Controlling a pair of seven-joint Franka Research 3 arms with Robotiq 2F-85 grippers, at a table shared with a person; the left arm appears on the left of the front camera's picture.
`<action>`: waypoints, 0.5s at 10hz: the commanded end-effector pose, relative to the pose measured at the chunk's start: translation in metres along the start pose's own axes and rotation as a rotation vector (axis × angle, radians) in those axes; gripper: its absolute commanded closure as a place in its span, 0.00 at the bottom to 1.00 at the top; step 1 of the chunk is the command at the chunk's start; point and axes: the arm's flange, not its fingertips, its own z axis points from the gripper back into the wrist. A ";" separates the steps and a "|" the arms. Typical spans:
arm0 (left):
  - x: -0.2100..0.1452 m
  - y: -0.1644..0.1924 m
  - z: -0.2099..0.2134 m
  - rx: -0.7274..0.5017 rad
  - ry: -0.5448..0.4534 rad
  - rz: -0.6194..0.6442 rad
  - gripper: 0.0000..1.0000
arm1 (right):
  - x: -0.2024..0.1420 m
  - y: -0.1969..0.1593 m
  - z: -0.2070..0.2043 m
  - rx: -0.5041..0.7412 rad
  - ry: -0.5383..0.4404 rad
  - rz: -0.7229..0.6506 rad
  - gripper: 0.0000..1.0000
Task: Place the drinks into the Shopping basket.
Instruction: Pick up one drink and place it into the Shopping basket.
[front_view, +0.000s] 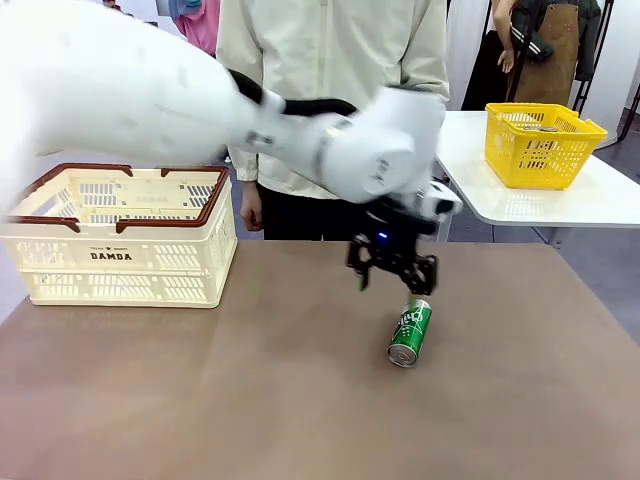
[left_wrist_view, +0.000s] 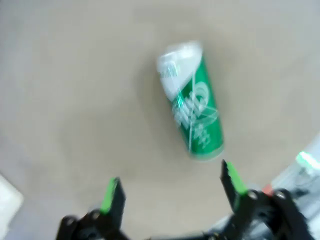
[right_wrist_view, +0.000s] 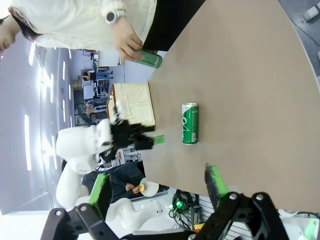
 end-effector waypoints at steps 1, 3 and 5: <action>-0.155 0.066 0.093 -0.110 -0.011 -0.017 0.00 | 0.000 -0.001 0.002 0.009 -0.001 0.016 0.00; -0.257 0.099 0.146 -0.193 -0.030 -0.044 0.00 | 0.000 -0.001 0.002 0.009 -0.001 0.016 0.00; -0.330 0.147 0.167 -0.291 -0.122 0.027 0.00 | 0.000 -0.001 0.002 0.009 -0.001 0.016 0.00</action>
